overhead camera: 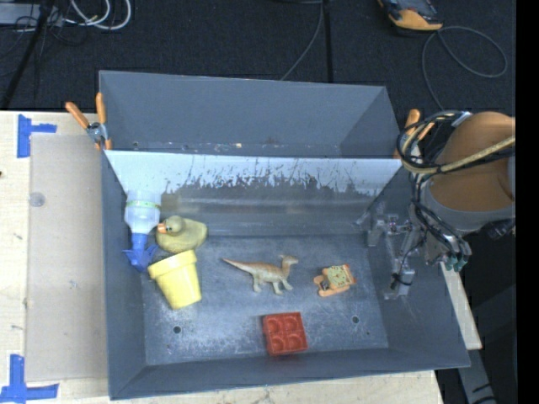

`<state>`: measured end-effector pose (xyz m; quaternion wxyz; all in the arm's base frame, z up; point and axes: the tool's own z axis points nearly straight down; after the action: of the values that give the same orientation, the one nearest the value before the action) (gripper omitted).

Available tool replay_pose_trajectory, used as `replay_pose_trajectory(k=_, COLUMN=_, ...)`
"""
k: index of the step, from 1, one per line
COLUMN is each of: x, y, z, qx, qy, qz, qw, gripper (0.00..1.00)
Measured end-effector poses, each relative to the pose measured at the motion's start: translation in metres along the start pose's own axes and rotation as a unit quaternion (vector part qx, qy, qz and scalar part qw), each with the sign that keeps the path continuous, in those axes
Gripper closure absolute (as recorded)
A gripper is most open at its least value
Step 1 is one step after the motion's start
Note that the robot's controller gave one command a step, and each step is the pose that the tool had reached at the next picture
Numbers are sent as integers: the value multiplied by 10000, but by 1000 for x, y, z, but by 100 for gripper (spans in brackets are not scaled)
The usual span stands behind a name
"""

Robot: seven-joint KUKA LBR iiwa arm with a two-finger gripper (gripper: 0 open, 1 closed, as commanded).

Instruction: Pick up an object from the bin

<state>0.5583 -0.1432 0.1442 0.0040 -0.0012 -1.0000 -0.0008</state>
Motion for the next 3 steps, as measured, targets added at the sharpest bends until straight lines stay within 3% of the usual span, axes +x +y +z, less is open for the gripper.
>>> replay_pose_trajectory(k=1, x=-2, y=1, z=-5, qx=6, qy=-35, qz=-17, qw=10000, gripper=0)
replay_pose_trajectory(k=3, x=-17, y=55, z=69, qx=-6, qy=-11, qz=-511, qw=9987, gripper=0)
